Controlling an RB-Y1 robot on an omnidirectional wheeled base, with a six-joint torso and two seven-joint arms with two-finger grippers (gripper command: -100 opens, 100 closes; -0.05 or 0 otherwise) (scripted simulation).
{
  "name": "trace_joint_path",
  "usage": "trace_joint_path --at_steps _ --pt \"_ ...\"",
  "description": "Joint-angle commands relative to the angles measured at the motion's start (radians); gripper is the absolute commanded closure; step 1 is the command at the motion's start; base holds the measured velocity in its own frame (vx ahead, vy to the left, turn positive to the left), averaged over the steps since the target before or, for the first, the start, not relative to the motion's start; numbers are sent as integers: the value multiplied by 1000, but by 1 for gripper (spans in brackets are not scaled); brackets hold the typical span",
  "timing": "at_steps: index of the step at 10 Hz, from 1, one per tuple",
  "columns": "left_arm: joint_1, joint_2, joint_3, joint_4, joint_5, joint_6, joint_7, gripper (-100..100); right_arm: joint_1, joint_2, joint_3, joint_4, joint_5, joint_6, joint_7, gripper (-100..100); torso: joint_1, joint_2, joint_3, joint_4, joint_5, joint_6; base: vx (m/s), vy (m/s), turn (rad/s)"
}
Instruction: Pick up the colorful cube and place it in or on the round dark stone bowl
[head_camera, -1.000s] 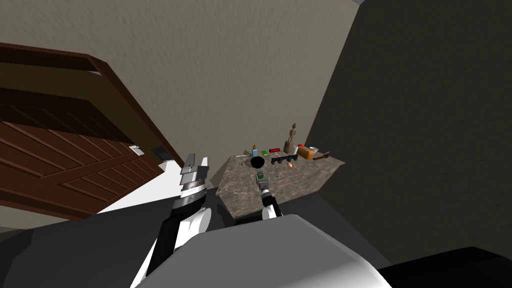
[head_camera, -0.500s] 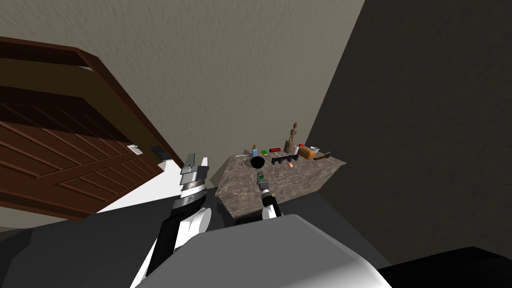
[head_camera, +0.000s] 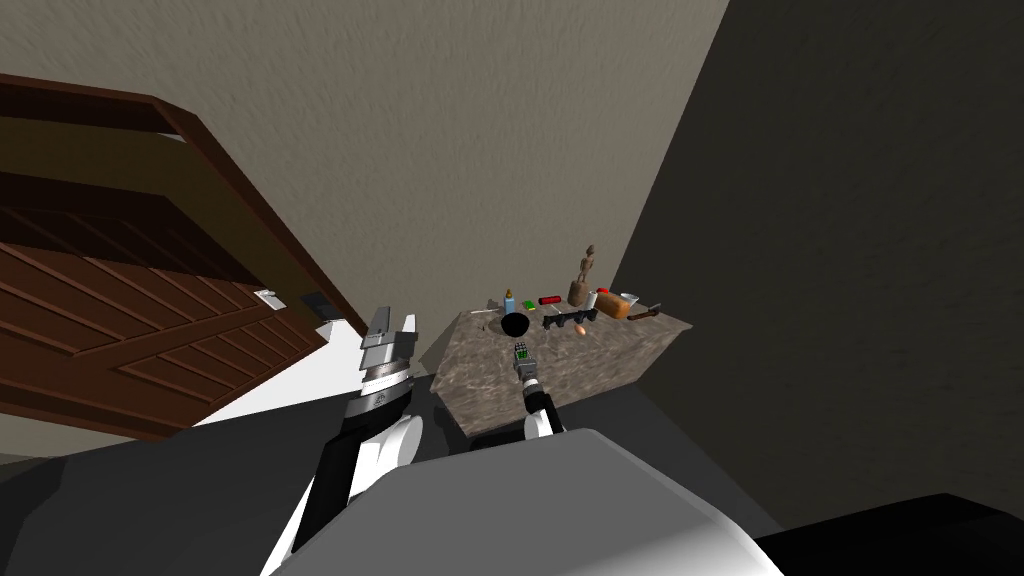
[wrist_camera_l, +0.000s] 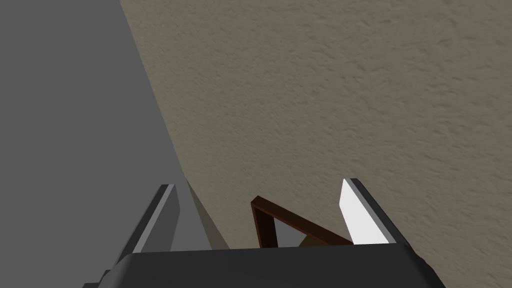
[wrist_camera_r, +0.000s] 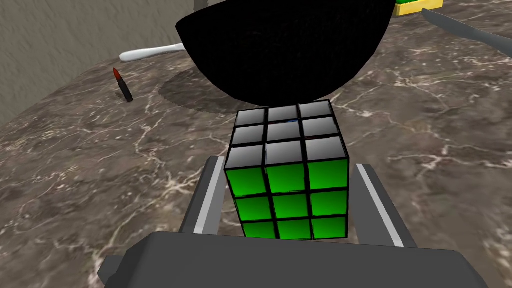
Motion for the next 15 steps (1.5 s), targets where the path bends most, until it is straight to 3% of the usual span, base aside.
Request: trace_joint_path --at_steps 1,5,14,15 --pt "0 0 0 0 0 0 0 0 -12 -12 -5 -2 1 3 4 100 0 0 0 0 0 0 -99 -10 -33" --pt "0 0 0 0 0 0 0 0 -79 -51 -42 15 -11 37 15 100 1 14 7 0 0 2 -195 27 -46" --pt "0 0 0 0 0 0 0 0 -332 -155 -192 106 -74 182 40 100 1 7 3 -1 2 3 -115 26 -57" --pt "0 0 0 0 0 0 0 0 -332 -155 -192 106 -74 182 40 100 2 7 3 -1 2 3 -49 23 -27"
